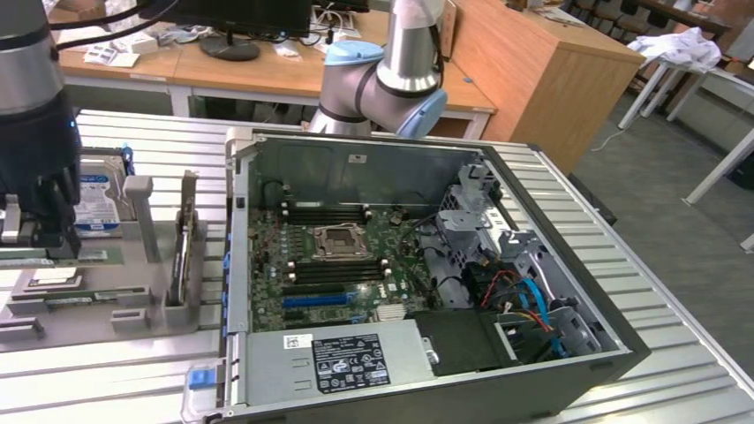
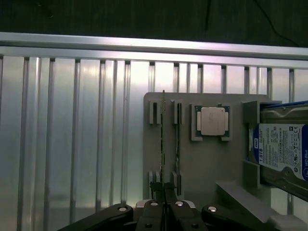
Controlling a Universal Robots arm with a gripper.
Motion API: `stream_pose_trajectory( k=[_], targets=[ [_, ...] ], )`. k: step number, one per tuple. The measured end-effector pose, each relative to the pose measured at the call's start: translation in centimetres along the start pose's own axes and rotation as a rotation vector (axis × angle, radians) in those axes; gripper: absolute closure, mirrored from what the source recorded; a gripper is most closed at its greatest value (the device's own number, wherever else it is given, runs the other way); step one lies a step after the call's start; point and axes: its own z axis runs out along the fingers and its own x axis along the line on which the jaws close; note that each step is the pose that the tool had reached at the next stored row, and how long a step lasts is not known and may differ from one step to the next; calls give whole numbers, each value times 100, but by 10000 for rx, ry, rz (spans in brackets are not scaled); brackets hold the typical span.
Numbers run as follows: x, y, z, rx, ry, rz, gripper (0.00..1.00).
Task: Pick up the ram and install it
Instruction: 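Pick up the ram and move it above insertion slot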
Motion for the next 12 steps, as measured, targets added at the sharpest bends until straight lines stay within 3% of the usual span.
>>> stream_pose_trajectory(
  k=[12],
  targets=[
    [-14, 10, -282, 1, 0, 0, 88]
  ],
)
